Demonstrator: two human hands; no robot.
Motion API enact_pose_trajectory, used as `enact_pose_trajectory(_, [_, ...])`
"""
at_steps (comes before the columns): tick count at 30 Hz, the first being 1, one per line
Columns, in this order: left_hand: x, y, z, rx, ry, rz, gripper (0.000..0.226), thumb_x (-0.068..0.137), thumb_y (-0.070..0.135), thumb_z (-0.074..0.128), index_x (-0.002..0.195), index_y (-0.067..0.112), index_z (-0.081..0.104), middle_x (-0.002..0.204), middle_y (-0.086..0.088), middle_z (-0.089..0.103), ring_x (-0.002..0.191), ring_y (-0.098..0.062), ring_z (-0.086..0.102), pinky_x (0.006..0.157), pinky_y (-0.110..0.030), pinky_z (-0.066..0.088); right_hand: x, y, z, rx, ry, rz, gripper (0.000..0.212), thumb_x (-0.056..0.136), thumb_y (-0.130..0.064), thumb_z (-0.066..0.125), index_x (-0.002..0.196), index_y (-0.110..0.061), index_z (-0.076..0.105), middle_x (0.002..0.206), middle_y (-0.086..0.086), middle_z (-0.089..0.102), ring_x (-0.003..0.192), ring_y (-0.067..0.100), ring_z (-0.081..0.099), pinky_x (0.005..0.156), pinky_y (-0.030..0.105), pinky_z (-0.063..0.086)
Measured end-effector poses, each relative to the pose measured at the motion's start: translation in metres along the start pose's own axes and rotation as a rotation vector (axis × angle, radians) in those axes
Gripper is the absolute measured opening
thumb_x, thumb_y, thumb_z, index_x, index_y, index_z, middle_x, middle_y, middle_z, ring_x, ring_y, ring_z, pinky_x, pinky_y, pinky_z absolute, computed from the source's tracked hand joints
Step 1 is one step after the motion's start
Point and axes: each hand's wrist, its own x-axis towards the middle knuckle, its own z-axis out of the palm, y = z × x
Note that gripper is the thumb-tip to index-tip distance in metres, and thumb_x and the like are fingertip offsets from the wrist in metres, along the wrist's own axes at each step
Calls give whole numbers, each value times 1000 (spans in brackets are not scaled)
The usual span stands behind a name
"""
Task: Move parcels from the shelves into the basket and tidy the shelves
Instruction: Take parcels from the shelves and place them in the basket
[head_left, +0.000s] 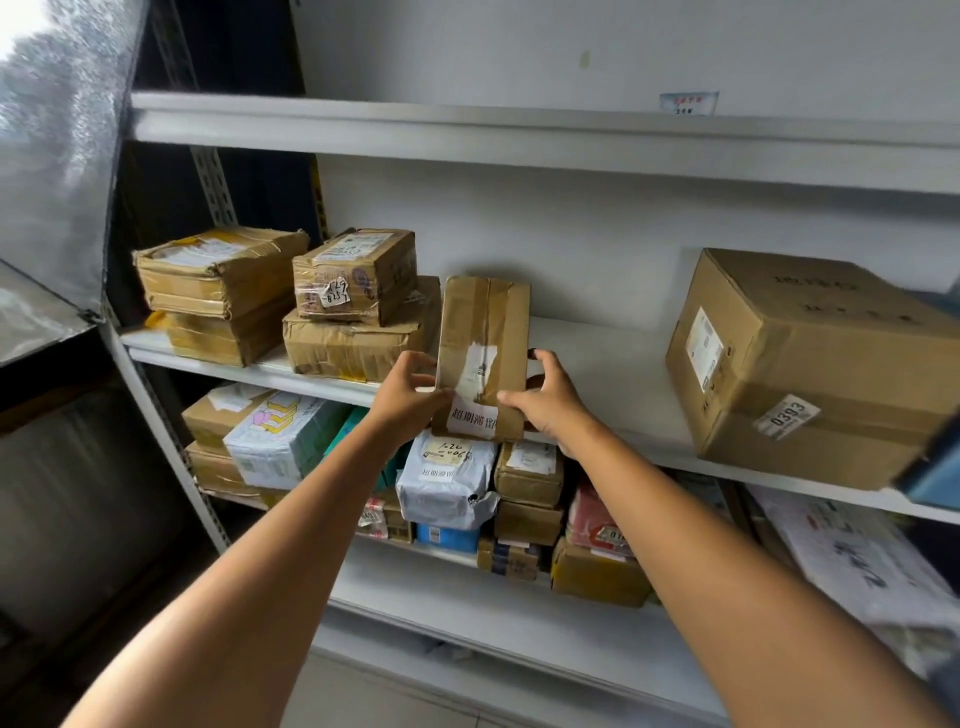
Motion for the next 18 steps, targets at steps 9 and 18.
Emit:
enact_pose_trajectory(9, [-34,4,-53,-90,89,34,57,85,15,74,134,31,49,103,-14,61,94,-32,69,75,-52,60,-17,-31,44,74,17,-130,71,82,-33,77,140,-27,37,121,-6,47,111,17,52,95,39,52])
enact_pose_trajectory(18, [-89,-9,-122,-48,348,-23,59,87,17,73,137,29,46,106,-16,59,96,-27,67,81,-52,59,-20,-66,120,75,-249,-209,91,80,-35,79,153,-22,26,150,4,41,133,25,45,106,42,45])
